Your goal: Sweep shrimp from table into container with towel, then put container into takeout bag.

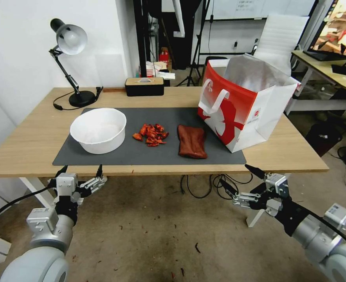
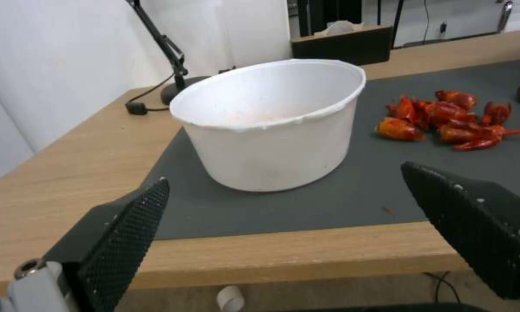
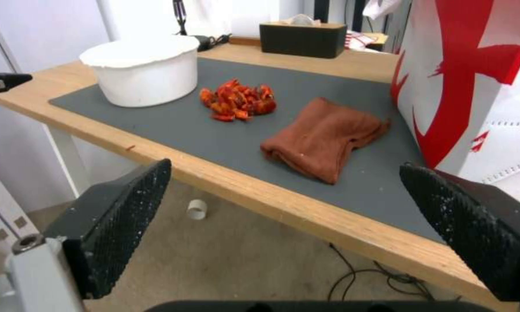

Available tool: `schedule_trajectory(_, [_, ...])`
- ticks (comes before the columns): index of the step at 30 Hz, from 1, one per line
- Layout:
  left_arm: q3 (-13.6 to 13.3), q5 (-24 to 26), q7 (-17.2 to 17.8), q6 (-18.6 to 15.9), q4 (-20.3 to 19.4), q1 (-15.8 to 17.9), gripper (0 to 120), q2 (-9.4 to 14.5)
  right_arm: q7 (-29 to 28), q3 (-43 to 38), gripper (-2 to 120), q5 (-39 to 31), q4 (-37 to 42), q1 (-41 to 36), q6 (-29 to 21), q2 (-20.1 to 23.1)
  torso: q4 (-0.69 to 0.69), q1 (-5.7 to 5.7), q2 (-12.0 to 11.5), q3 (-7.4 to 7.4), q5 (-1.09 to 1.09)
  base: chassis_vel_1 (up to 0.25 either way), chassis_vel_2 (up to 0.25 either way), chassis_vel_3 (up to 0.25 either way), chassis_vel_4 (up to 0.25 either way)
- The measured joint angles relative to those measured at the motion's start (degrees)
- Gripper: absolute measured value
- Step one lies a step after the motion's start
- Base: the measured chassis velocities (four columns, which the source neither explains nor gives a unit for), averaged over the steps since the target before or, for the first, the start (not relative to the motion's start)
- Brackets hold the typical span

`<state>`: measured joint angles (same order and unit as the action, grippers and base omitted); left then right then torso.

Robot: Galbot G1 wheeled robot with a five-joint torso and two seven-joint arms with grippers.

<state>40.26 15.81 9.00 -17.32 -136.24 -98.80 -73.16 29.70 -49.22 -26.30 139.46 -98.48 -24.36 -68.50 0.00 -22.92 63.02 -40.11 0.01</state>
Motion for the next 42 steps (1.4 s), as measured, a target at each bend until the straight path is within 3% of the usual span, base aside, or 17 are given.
schedule_trajectory(3, [0.07, 0.01, -0.03, 0.11, 0.01, 0.0, 100, 0.08, -0.23, -0.13, 100, -0.21, -0.33, 0.35, 0.2, 0.25, 0.0, 0.0, 0.0, 0.0, -0.01, 0.0, 0.0, 0.0, 0.0])
schedule_trajectory(10, [0.01, 0.0, -0.09, 0.28, 0.26, 0.05, 100, -0.01, -9.39, -0.18, 100, 1.49, -7.78, 3.79, 8.19, 1.23, 0.0, -0.01, 0.0, 0.0, 0.0, 0.0, 0.0, 0.0, 0.0])
schedule_trajectory(27, [-0.04, -0.02, -0.14, 0.43, 0.15, -0.03, 100, 0.02, -9.69, 0.34, 100, 2.0, -7.57, 3.72, 8.58, 1.22, 0.0, 0.0, 0.0, 0.0, -0.01, 0.0, 0.0, 0.0, 0.0])
schedule_trajectory(32, [2.6, 2.49, 0.26, -0.94, 0.34, 2.79, 100, 3.43, -9.39, 0.81, 100, 2.02, -7.11, 3.66, 8.82, 1.26, 0.0, 0.0, 0.0, 0.0, 0.0, 0.0, 0.0, 0.0, 0.0])
schedule_trajectory(35, [4.86, 8.98, 0.34, -2.64, 2.92, 8.04, 100, 8.15, -9.22, 0.95, 100, 2.08, -7.1, 3.47, 9.11, 1.21, 0.0, 0.0, 0.01, 0.0, -0.02, 0.0, 0.0, 0.0, 0.0])
schedule_trajectory(36, [4.86, 8.98, 0.34, -2.64, 2.92, 8.04, 100, 8.15, -9.22, 0.95, 100, 2.08, -7.1, 3.47, 9.11, 1.21, 0.0, 0.0, 0.01, 0.0, -0.02, 0.0, 0.0, 0.0, 0.0])
schedule_trajectory(38, [5.12, 12.62, -0.01, -3.93, 4.52, 11.3, 100, 10.89, -9.2, 0.96, 100, 2.2, -7.11, 3.27, 9.3, 1.19, 0.0, 0.0, 0.0, 0.0, -0.03, 0.0, 0.0, 0.0, 0.0])
schedule_trajectory(39, [5.27, 16.63, -0.17, -6.4, 5.25, 14.48, 100, 13.43, -9.19, 0.93, 100, 2.25, -7.06, 3.07, 9.37, 1.24, 0.0, 0.0, 0.0, 0.0, -0.03, 0.0, 0.0, 0.0, 0.0])
schedule_trajectory(40, [5.27, 16.63, -0.17, -6.4, 5.25, 14.48, 100, 13.43, -9.19, 0.93, 100, 2.25, -7.06, 3.07, 9.37, 1.24, 0.0, 0.0, 0.0, 0.0, -0.03, 0.0, 0.0, 0.0, 0.0])
schedule_trajectory(42, [5.32, 24.61, -0.13, -12.05, 6.81, 20.6, 100, 19.03, -9.17, 0.48, 100, 2.28, -6.65, 2.69, 9.44, 1.37, -0.01, 0.0, 0.0, 0.0, -0.01, 0.0, 0.0, 0.0, 0.0])
